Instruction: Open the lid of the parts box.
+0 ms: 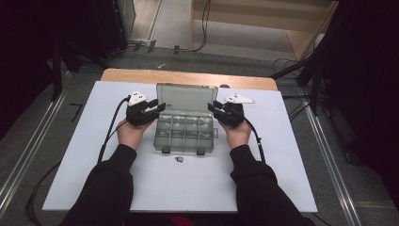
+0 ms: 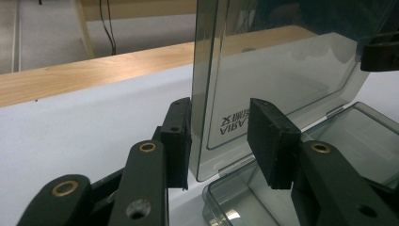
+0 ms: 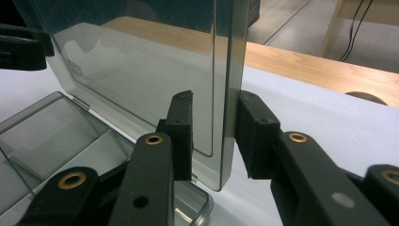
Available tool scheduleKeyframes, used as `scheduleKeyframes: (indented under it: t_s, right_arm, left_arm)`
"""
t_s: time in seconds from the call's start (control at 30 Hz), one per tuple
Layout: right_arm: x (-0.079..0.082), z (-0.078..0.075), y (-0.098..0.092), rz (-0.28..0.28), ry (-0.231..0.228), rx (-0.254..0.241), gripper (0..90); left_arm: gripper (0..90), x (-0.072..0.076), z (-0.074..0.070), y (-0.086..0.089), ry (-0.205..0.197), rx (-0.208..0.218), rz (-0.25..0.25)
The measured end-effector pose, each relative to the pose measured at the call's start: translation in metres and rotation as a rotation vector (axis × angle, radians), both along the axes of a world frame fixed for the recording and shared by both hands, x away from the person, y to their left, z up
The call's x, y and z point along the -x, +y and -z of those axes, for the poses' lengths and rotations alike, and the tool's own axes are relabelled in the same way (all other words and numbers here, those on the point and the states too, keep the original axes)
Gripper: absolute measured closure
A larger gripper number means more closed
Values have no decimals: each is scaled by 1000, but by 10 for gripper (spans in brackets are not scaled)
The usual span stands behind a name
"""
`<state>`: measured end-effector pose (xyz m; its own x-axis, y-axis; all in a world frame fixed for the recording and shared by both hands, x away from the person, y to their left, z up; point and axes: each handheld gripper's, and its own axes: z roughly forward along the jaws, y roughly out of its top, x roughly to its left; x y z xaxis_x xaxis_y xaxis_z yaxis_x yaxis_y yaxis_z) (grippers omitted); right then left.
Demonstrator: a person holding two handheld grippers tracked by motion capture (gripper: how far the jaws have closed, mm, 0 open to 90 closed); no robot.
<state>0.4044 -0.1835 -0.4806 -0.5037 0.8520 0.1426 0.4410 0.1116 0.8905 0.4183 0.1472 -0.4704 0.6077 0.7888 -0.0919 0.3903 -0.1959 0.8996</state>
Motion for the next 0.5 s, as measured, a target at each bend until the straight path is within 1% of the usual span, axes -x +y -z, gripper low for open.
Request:
scheduleKeyframes:
  t_s: [0.07, 0.13, 0.17, 0.2, 0.3, 0.33, 0.43, 0.5]
  right_arm:
    - [0, 1, 0, -4, 2, 3, 667]
    - [-2, 4, 0, -10, 24, 7, 662]
    - [-3, 8, 2, -2, 35, 13, 661]
    - [-3, 9, 3, 1, 40, 18, 661]
    - [-4, 9, 3, 2, 37, 17, 662]
    - [-4, 10, 3, 2, 43, 15, 662]
    - [-5, 12, 3, -2, 41, 24, 662]
    - [-5, 13, 3, 4, 48, 14, 662]
  left_arm:
    - [604, 0, 1, 0, -2, -2, 0]
    - [603, -1, 2, -1, -4, -7, -2]
    - [600, -1, 3, -1, -5, -9, -3]
    - [595, -1, 4, -1, -1, -6, -3]
    - [595, -2, 6, -1, 8, -5, -6]
    - [595, -3, 6, -2, 7, -4, -6]
    - [594, -4, 9, -3, 5, -7, -11]
    - [585, -4, 10, -3, 12, 3, -14]
